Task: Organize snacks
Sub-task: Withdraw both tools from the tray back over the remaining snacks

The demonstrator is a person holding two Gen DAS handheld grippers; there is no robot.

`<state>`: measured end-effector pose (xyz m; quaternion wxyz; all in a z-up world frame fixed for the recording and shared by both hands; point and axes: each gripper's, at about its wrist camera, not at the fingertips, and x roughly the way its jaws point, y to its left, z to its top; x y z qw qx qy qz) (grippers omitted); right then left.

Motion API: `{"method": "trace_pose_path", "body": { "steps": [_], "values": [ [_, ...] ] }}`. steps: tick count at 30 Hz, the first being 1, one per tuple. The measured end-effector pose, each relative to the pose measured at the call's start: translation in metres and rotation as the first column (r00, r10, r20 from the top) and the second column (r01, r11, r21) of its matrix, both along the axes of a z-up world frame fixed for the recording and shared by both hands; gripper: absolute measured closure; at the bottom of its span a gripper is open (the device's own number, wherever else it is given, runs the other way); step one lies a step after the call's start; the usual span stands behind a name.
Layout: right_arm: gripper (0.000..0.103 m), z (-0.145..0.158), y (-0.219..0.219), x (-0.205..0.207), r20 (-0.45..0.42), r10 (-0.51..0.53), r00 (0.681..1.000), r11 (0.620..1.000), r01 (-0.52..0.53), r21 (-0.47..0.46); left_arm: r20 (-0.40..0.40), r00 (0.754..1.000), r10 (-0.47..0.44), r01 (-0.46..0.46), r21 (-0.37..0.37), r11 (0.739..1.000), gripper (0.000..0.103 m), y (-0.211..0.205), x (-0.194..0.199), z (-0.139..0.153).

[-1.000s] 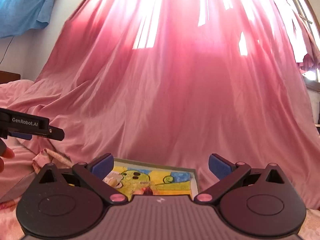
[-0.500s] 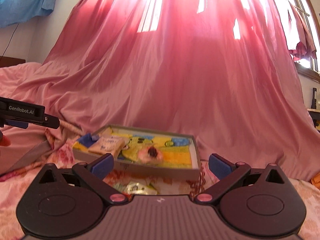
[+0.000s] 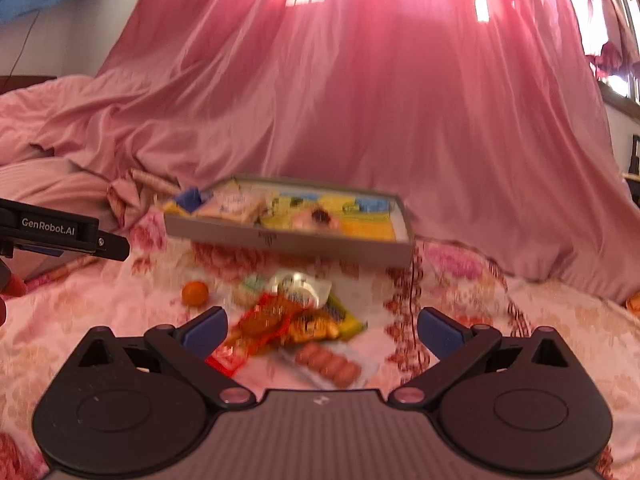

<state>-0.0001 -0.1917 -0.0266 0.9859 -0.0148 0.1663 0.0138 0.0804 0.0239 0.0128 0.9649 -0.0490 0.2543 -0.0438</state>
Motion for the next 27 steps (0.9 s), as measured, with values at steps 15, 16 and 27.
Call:
{"method": "trace_pose_path", "body": {
  "steps": [15, 16, 27],
  "values": [
    [0.0, -0.041, -0.009, 0.006, -0.232, 0.007, 0.973, 1.0, -0.004, 0.014, -0.124, 0.988, -0.093, 0.101, 0.06, 0.993, 0.001, -0.023, 0.004, -0.037],
    [0.0, -0.044, -0.01, 0.007, -0.245, 0.013, 0.97, 1.0, -0.009, 0.019, -0.13, 0.987, -0.098, 0.107, 0.064, 0.992, 0.001, -0.024, 0.004, -0.04],
    [0.0, -0.053, -0.018, 0.027, -0.275, 0.084, 0.958, 0.996, -0.085, 0.006, -0.162, 0.97, -0.183, 0.2, 0.097, 0.975, 0.001, -0.044, 0.028, -0.048]
  ]
}}
